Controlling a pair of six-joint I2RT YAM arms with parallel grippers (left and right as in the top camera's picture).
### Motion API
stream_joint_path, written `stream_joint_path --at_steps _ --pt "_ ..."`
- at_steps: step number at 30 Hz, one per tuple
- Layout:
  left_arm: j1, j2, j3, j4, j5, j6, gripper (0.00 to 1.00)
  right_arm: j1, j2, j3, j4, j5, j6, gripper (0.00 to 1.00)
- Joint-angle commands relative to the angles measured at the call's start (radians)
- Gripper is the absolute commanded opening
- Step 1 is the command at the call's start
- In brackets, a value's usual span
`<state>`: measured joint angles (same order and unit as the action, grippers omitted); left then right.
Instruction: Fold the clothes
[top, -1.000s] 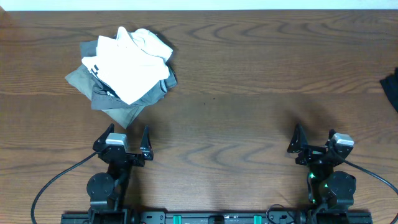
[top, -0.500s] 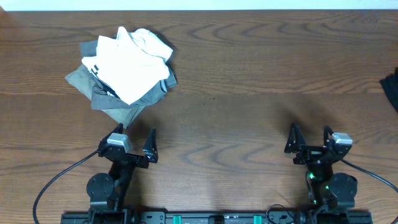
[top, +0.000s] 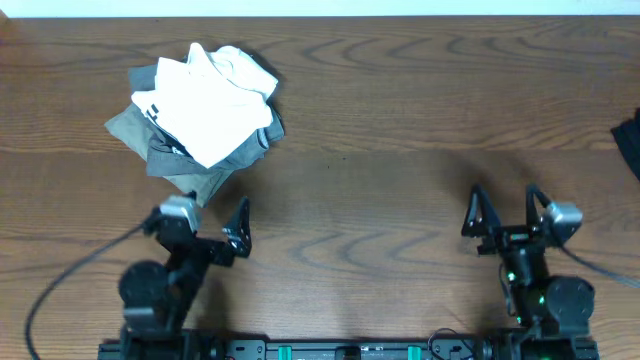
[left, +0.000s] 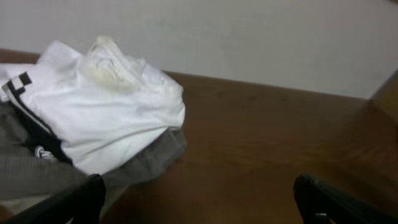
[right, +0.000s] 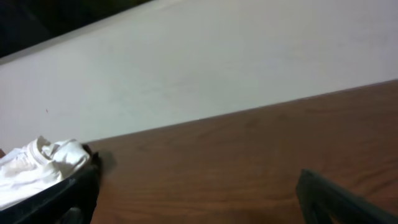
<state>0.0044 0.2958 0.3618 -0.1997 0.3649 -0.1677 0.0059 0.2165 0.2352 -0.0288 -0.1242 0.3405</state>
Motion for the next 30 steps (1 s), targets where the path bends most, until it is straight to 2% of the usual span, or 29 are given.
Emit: stream_joint_path --at_steps 1,7,11,13,15,18,21,24,27,30 --pt "-0.004 0.176 0.168 -0.055 0.009 0.025 0.98 0.008 0.144 0.121 -0.051 -0.015 -0.009 0.99" --pt "-0.004 0.578 0.559 -0.387 0.009 0.045 0.98 0.005 0.506 0.415 -0.289 -0.015 -0.025 0.99" --pt "-0.004 0.837 0.824 -0.643 0.008 0.098 0.98 -0.013 0.783 0.698 -0.555 -0.045 -0.072 0.99" --pt "-0.004 0.902 0.888 -0.702 0.008 0.142 0.98 -0.015 0.878 0.799 -0.651 -0.081 -0.114 0.99" --pt "-0.003 0.948 0.921 -0.727 0.009 0.182 0.98 -0.015 0.97 0.892 -0.727 -0.093 -0.149 0.99" --pt "-0.003 0.979 0.925 -0.732 0.017 0.174 0.98 -0.023 1.066 0.976 -0.778 -0.084 -0.228 0.99" --pt "-0.004 0.984 0.925 -0.745 0.017 0.175 0.98 -0.083 1.148 1.038 -0.807 -0.074 -0.2 0.99" --pt "-0.003 0.983 0.925 -0.736 0.017 0.175 0.98 -0.196 1.234 1.108 -0.805 -0.042 -0.154 0.99" --pt "-0.003 0.983 0.925 -0.734 0.017 0.174 0.98 -0.329 1.323 1.204 -0.806 -0.029 -0.143 0.9" --pt "-0.003 0.983 0.925 -0.734 0.017 0.174 0.98 -0.448 1.406 1.292 -0.795 -0.018 -0.142 0.87"
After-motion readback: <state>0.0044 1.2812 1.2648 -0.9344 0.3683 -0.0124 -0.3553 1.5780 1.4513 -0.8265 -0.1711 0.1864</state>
